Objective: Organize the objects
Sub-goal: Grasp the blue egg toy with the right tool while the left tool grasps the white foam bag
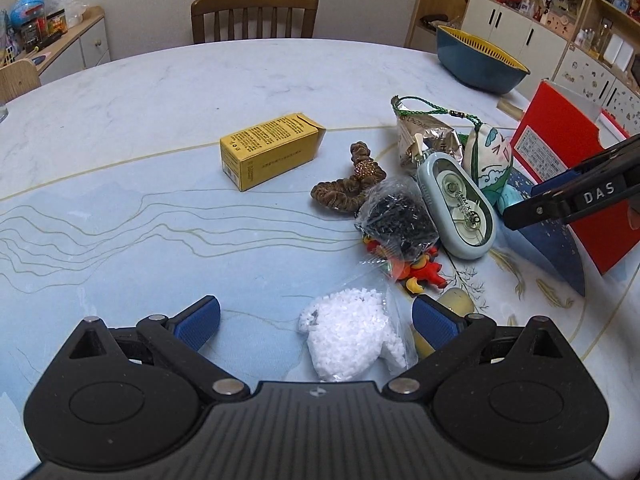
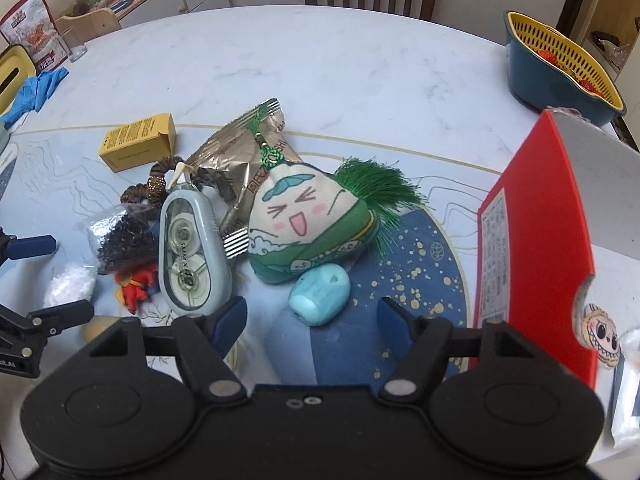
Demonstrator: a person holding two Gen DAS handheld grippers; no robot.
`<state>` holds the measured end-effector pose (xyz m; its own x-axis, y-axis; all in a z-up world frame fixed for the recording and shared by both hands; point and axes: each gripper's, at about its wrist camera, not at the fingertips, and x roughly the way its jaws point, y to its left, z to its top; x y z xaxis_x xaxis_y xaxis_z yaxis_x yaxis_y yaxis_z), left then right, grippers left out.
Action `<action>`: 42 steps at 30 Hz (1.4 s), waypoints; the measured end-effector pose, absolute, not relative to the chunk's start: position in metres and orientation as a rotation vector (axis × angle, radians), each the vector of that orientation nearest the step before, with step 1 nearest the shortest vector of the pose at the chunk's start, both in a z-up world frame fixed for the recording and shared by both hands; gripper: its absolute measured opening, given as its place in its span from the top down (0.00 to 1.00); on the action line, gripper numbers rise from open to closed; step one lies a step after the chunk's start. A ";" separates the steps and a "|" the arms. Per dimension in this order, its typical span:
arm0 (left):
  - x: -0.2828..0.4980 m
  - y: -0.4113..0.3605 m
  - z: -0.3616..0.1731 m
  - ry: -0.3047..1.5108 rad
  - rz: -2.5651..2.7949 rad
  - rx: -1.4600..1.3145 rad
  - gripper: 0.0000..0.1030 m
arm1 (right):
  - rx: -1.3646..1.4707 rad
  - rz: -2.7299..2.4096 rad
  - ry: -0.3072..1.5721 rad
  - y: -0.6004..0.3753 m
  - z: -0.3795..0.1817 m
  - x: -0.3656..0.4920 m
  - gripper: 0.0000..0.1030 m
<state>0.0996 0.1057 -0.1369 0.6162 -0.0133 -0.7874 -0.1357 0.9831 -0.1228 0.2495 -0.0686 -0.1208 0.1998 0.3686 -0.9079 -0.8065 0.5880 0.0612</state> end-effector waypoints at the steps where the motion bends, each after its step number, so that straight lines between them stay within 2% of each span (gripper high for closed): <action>1: 0.100 0.105 -0.137 0.904 0.069 -0.176 0.00 | -0.491 0.868 1.081 -0.067 -0.122 0.249 0.33; 6: 0.099 0.109 -0.138 0.908 0.070 -0.204 0.02 | -0.522 0.894 1.077 -0.060 -0.125 0.248 0.43; 9: 0.099 0.109 -0.136 0.904 0.076 -0.211 0.07 | -0.535 0.897 1.071 -0.058 -0.127 0.247 0.47; 11: 0.100 0.108 -0.135 0.902 0.085 -0.201 0.16 | -0.541 0.894 1.066 -0.057 -0.127 0.246 0.49; 16: 0.100 0.100 -0.132 0.913 0.083 -0.165 0.31 | -0.542 0.880 1.058 -0.057 -0.128 0.248 0.56; 21: 0.100 0.093 -0.130 0.927 0.064 -0.154 0.48 | -0.546 0.855 1.049 -0.057 -0.128 0.250 0.68; 23: 0.101 0.092 -0.129 0.936 0.057 -0.155 0.55 | -0.540 0.848 1.051 -0.058 -0.128 0.251 0.68; 29: 0.102 0.088 -0.128 0.961 0.049 -0.140 0.60 | -0.530 0.847 1.032 -0.066 -0.125 0.249 0.68; 42: 0.096 0.082 -0.099 0.981 0.055 -0.158 0.61 | -0.478 0.940 1.012 -0.104 -0.080 0.233 0.68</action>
<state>0.0961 0.0821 -0.0987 0.5557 -0.0252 -0.8310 -0.1179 0.9871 -0.1088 0.2327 -0.1042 -0.0801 0.2043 0.4376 -0.8756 -0.8409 0.5364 0.0719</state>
